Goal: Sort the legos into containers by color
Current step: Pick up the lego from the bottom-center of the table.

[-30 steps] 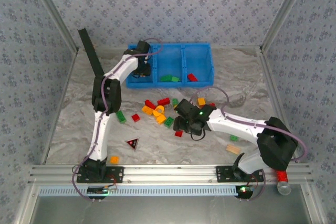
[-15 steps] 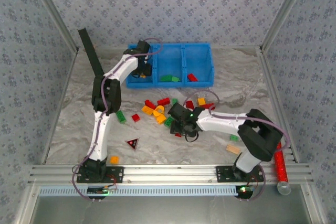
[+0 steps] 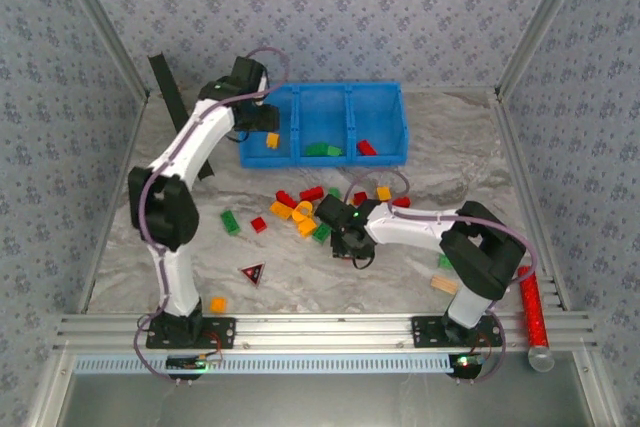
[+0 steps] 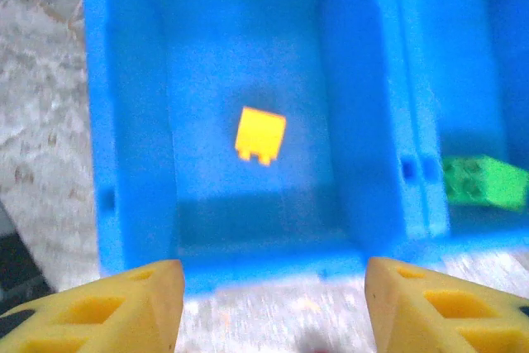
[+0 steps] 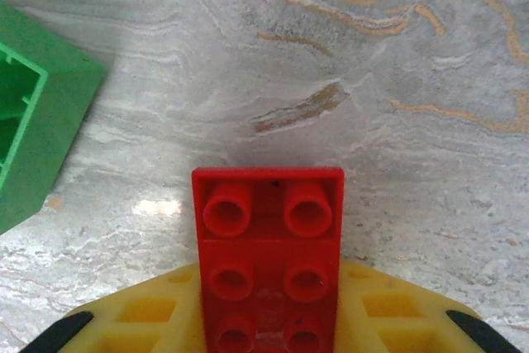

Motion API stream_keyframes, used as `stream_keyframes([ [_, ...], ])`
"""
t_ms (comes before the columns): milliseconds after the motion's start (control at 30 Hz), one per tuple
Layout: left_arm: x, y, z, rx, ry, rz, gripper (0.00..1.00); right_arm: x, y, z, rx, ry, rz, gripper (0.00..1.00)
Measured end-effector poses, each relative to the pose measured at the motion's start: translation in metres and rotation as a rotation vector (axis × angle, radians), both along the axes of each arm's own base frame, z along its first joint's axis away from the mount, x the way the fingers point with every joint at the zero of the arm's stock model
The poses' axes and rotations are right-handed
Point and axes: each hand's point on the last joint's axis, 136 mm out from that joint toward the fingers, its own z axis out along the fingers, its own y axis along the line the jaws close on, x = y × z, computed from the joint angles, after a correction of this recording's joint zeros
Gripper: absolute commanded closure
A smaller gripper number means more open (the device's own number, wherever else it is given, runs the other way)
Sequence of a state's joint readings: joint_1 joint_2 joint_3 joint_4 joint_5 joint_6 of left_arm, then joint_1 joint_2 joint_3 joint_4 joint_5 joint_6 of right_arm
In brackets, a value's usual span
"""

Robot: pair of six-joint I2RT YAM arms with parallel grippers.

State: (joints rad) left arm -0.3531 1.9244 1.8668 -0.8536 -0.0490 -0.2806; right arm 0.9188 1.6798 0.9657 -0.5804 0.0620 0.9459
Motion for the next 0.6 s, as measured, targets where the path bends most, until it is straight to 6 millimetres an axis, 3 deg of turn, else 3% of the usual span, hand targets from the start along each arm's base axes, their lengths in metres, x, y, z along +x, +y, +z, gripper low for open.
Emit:
stream_keyframes([
  [133,-0.041,0.007,0.018,-0.053,0.001,-0.004,0.38,0.01,-0.01,0.002,0.01,0.012,0.006,0.7],
  [300,-0.099,0.023,0.01,-0.073,0.052,0.004,0.36,0.033,-0.049,0.011,-0.04,0.012,-0.017,0.7],
  [467,-0.173,0.05,-0.017,-0.078,0.133,0.053,0.36,0.068,-0.066,0.059,-0.023,-0.074,0.002,0.71],
  [600,-0.234,0.071,-0.034,-0.105,0.178,0.122,0.36,0.113,-0.074,0.112,0.011,-0.205,0.008,0.71],
])
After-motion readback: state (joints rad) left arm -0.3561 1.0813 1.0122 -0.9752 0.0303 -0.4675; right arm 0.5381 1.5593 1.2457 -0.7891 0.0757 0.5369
